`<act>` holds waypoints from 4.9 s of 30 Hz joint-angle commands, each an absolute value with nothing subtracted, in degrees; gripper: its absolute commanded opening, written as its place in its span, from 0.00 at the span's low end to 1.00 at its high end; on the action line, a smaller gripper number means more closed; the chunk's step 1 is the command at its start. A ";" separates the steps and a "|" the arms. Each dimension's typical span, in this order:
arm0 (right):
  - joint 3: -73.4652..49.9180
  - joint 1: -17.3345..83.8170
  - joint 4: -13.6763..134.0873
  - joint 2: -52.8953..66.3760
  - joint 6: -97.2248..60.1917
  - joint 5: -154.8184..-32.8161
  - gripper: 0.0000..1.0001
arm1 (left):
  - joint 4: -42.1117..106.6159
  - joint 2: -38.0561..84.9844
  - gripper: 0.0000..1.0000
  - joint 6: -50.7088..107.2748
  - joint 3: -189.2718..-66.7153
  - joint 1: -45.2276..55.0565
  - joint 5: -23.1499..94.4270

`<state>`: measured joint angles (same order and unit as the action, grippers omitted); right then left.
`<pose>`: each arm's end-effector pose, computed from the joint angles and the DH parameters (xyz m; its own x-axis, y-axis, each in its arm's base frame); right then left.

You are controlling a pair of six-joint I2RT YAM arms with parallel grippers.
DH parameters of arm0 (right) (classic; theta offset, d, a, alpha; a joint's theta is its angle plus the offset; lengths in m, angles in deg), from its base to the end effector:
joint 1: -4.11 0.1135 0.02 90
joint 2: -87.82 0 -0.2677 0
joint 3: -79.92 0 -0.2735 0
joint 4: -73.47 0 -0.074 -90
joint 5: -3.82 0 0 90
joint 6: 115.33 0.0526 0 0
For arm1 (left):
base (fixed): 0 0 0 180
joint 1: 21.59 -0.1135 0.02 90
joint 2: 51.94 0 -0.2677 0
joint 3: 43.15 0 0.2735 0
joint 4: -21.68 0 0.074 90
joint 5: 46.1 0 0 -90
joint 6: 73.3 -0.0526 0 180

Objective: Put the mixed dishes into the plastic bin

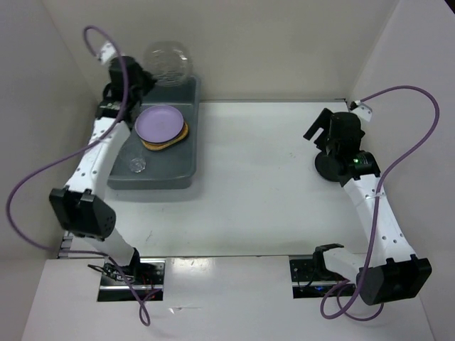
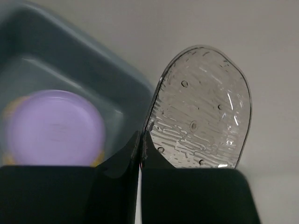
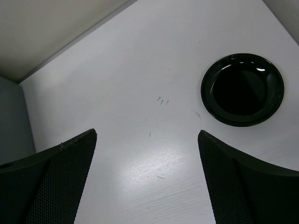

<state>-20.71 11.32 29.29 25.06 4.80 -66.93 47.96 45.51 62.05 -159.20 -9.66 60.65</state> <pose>0.2692 0.0166 0.3725 -0.3111 0.4383 -0.8433 0.3788 0.8710 0.3130 0.4309 -0.0755 0.4496 -0.0339 -0.6891 -0.7239 -0.1503 0.7196 -0.6780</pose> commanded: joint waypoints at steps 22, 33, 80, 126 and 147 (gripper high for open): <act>-21.31 11.23 28.55 24.45 3.58 -62.97 0.95 | 50.44 58.53 0.02 57.40 -143.63 -25.28 58.23; -21.31 11.23 28.02 23.84 3.06 -62.45 0.95 | 47.19 66.27 0.63 59.86 -153.81 -25.28 56.56; -11.56 -4.41 25.12 -20.02 6.57 -63.93 0.00 | 39.63 51.07 0.95 56.25 -139.06 11.37 36.78; -4.44 5.97 23.10 -9.57 2.88 -86.90 0.08 | 32.07 70.04 0.92 64.60 -147.66 14.26 23.51; -10.94 -5.99 25.38 5.81 5.25 -82.48 0.35 | 31.10 86.57 0.68 70.14 -161.64 21.22 29.04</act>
<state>-9.80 -6.26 24.35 2.02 4.91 -83.52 32.64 84.92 69.28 -159.09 20.98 27.65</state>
